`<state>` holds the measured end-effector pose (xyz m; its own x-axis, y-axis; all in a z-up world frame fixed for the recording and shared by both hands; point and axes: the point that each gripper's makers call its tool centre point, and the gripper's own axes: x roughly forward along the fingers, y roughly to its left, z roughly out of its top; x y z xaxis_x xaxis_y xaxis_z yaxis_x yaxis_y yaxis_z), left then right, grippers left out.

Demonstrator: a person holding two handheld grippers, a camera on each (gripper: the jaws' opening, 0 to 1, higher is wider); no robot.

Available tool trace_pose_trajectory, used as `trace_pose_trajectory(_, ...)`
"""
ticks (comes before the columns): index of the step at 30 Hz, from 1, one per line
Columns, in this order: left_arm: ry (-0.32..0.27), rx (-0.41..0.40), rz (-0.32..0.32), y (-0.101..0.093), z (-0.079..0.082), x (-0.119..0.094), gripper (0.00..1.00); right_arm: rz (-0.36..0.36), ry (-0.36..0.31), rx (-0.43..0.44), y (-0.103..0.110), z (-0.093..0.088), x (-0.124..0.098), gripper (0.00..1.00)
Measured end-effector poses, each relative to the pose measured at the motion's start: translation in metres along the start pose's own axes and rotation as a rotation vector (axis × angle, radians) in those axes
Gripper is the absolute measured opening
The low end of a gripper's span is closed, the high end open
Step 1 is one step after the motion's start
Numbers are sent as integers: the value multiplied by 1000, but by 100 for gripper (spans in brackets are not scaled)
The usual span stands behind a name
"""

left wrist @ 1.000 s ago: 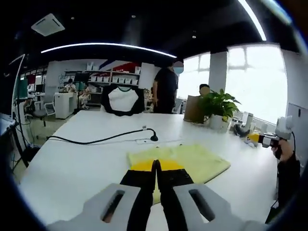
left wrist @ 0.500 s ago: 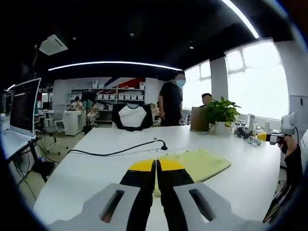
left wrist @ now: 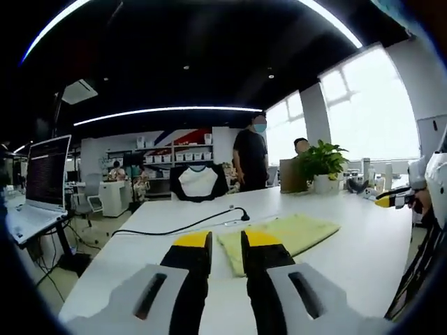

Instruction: Fold the garment on the visible template until the final outline fits inside the template.

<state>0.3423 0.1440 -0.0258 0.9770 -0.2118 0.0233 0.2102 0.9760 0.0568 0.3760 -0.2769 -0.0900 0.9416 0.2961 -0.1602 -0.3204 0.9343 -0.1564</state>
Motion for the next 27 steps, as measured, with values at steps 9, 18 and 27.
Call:
trace_pose_trajectory(9,-45,-28,54,3,9,-13,93,-134,-155,-128,-23,23,-25,73)
trace_pose_trajectory(18,-43,-12,123,12,8,-33,100,-170,-81,-134,-27,9,-36,99)
trace_pose_trajectory(27,-36,11,141,11,6,-47,100,-149,-73,-108,-23,2,-47,99)
